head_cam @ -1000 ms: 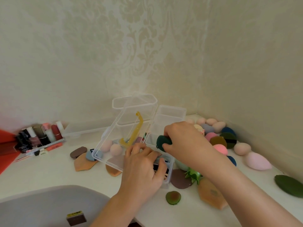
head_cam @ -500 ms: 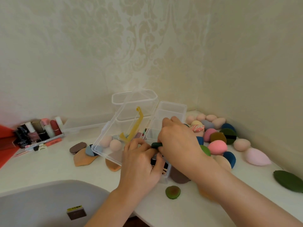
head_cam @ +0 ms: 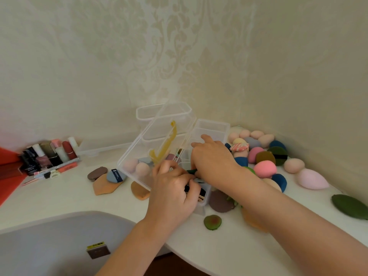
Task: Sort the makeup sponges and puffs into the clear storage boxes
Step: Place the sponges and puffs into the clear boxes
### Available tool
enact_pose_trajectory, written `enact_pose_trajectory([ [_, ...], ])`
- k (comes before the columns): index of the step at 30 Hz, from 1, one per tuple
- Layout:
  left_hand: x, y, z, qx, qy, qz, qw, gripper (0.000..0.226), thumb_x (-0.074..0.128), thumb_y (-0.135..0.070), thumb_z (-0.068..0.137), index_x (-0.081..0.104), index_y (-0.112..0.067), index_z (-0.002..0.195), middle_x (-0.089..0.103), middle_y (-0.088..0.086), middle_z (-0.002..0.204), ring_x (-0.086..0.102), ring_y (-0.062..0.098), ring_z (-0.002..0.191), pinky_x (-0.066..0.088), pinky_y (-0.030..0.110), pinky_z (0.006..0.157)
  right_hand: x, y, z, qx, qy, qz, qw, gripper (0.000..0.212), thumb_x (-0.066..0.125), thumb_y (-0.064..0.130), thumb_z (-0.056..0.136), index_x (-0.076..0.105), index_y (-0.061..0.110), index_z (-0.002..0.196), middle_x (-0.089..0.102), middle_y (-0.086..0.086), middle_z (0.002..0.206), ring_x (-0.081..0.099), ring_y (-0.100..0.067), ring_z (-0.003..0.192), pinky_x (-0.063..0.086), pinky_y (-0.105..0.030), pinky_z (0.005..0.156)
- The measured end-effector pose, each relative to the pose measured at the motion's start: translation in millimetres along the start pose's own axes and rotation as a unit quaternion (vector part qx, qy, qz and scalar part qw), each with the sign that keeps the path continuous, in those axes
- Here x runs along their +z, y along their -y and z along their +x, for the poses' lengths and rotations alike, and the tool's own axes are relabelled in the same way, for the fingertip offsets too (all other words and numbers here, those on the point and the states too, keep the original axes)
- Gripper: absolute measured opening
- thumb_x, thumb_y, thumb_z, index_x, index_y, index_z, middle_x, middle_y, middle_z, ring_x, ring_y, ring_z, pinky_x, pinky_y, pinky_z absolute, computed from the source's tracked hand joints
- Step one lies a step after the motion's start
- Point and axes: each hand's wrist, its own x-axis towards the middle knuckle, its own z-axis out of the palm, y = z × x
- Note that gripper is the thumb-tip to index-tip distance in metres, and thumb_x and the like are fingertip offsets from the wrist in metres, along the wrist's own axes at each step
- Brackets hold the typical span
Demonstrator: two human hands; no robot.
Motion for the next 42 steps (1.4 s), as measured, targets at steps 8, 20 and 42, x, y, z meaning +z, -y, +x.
enact_pose_trajectory([
  [8,3,6,-1,0.042,-0.040,-0.025,0.998,0.034,0.046,-0.017,0.081,0.069,-0.011,0.056,0.064,-0.006,0.060,0.050,0.016,0.086,0.040,0.037,0.084,6,-7,9,0.011,-0.002,0.055,0.998,0.026,0.067,0.031,0.080,0.068,0.018,0.103,0.059,-0.001,0.125,0.025,-0.024,0.137,0.028,-0.039,0.100],
  [20,-3,-2,1,-0.010,0.019,-0.032,0.999,0.033,0.039,-0.019,0.080,0.068,-0.011,0.066,0.065,-0.001,0.063,0.056,0.015,0.065,0.041,0.030,0.084,-4,-11,-1,-0.050,0.076,0.043,0.995,0.022,0.046,0.014,0.095,0.062,0.014,0.111,0.035,-0.015,0.145,0.005,-0.037,0.144,0.020,-0.047,0.112],
  [42,-7,-10,0,-0.020,0.071,-0.064,0.995,0.048,0.043,-0.029,0.083,0.049,-0.017,0.129,0.047,0.001,0.128,0.042,0.018,0.119,0.038,0.036,0.103,-36,-90,-25,0.023,-0.031,0.586,0.810,0.013,0.066,0.022,0.085,0.076,0.020,0.094,0.068,0.017,0.113,0.058,0.006,0.110,0.042,-0.013,0.096],
])
